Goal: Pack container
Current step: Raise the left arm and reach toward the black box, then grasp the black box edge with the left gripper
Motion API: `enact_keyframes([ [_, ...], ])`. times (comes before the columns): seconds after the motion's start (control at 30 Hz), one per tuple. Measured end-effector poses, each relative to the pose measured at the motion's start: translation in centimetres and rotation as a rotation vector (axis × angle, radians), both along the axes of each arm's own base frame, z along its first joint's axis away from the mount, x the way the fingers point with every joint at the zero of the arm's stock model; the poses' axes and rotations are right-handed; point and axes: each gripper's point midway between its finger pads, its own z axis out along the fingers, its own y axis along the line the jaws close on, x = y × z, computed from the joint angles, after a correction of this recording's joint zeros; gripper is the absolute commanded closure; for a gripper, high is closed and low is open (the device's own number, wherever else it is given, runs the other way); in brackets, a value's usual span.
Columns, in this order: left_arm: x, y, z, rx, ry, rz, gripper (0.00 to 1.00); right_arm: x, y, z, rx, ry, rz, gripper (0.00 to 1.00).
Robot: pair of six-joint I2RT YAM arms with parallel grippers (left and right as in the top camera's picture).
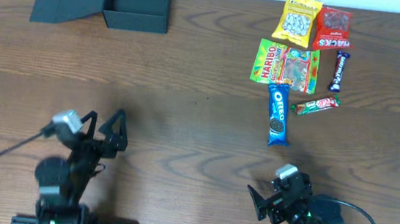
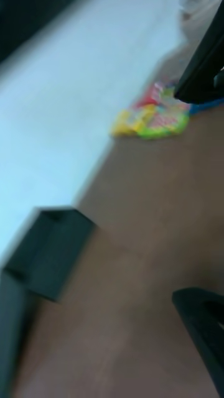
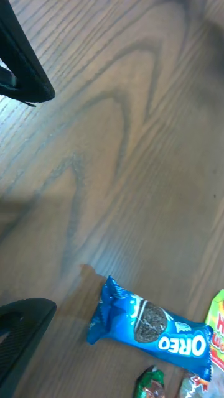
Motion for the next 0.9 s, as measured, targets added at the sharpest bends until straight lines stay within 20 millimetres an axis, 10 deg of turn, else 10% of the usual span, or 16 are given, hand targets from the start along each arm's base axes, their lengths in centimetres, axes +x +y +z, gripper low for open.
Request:
enact_keyframes([
  [0.4,14.4,0.8,3.1,0.337,0.32,-0.173,0.05,0.0,0.0,0.0,0.0,-0.001,0.0,0.01],
  [0.9,34.0,-0.9,-5.7,0.615,0.484,-0.191,0.04,0.0,0.0,0.0,0.0,-0.001,0.0,0.01],
])
